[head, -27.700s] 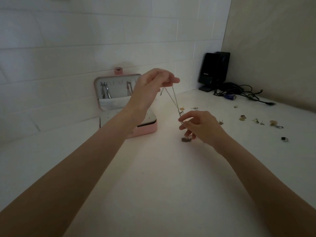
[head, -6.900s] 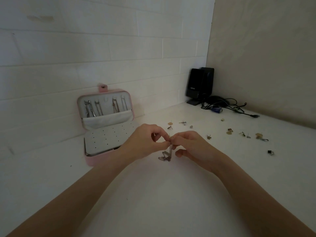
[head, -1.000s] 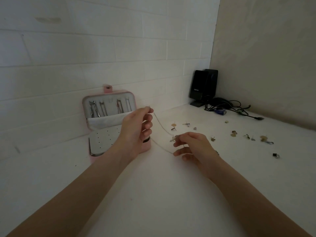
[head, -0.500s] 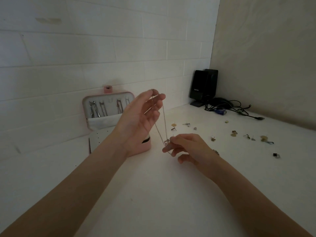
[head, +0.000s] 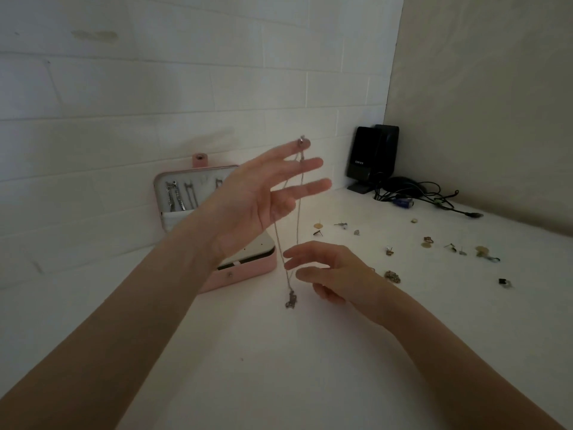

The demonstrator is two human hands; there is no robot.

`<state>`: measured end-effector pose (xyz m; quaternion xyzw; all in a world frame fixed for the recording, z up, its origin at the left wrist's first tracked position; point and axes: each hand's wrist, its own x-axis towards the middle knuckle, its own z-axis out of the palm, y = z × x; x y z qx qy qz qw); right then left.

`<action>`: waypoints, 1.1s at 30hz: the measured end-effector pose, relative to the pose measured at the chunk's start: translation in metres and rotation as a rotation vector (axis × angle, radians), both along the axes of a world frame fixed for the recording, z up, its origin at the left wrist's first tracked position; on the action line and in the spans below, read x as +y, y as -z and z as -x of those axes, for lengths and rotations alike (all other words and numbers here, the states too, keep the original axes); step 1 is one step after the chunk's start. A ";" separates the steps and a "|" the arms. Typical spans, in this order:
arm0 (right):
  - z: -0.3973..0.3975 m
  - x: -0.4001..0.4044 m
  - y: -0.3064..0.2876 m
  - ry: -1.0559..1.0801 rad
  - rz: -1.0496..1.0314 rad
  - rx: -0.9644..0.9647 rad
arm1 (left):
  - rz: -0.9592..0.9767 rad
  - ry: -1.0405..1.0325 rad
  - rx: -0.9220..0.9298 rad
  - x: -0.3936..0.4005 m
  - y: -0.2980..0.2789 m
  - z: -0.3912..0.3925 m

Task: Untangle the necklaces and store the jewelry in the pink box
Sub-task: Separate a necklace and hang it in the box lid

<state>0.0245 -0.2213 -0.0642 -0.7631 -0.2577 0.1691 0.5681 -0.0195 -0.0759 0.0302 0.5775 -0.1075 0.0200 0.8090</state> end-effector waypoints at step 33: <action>-0.013 -0.001 0.006 0.157 -0.318 -0.094 | -0.552 0.009 0.179 0.010 0.069 -0.026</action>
